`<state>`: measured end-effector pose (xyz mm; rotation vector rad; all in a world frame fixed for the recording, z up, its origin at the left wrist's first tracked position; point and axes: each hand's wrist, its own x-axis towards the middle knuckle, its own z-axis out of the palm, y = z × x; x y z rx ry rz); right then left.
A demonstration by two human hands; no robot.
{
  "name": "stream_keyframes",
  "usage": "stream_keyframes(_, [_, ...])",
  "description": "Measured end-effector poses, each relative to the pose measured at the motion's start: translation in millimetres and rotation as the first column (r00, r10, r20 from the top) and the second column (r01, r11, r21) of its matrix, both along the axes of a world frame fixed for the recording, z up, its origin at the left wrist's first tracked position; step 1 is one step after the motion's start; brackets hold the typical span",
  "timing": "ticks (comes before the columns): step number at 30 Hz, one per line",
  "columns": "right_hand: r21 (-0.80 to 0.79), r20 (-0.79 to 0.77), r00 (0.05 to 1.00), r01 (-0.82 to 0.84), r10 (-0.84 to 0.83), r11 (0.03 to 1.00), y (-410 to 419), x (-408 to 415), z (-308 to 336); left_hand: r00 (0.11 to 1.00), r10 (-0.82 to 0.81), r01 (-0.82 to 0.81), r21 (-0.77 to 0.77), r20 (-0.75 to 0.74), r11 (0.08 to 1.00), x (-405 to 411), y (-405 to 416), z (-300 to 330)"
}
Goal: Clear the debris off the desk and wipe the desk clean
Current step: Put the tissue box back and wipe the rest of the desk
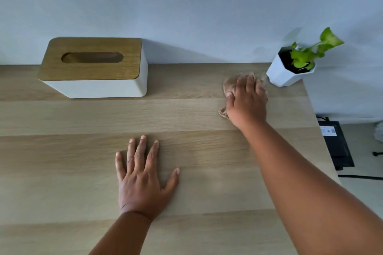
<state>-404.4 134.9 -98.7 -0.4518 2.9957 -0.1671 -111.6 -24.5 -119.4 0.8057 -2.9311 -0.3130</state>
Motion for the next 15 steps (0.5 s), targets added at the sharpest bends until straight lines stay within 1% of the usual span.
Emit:
stream_keyframes(3, [-0.037, 0.002, 1.0, 0.005, -0.005, 0.999, -30, -20, 3, 1.0, -0.004, 0.004, 0.001, -0.005, 1.0, -1, 0, 0])
stream_keyframes(5, [-0.05, -0.001, 0.999, -0.05, 0.05, 0.998, -38, -22, 5, 1.0, -0.001, 0.001, 0.005, 0.003, 1.0, -1, 1, 1])
stream_keyframes(7, [-0.053, -0.008, 0.986, -0.168, 0.168, 0.984, -32, -15, 7, 1.0, -0.001, 0.001, 0.006, 0.015, 1.0, -1, 1, 3])
stream_keyframes(9, [-0.022, -0.038, 0.946, -0.322, 0.321, 0.947, -16, -1, 8, 1.0, 0.0, 0.0, 0.004, 0.019, 1.0, -1, 1, 3])
stream_keyframes(11, [0.025, -0.069, 0.913, -0.4, 0.401, 0.916, 8, 15, 7, 1.0, -0.001, 0.001, 0.005, 0.02, 1.0, -1, 1, 4])
stream_keyframes(13, [0.042, -0.085, 0.922, -0.376, 0.378, 0.926, 32, 26, 4, 1.0, -0.003, 0.002, 0.008, 0.023, 1.0, -1, 1, 5])
stream_keyframes(15, [0.032, -0.09, 0.952, -0.29, 0.292, 0.956, 51, 31, 2, 1.0, -0.002, 0.002, 0.012, 0.02, 1.0, -1, 1, 5])
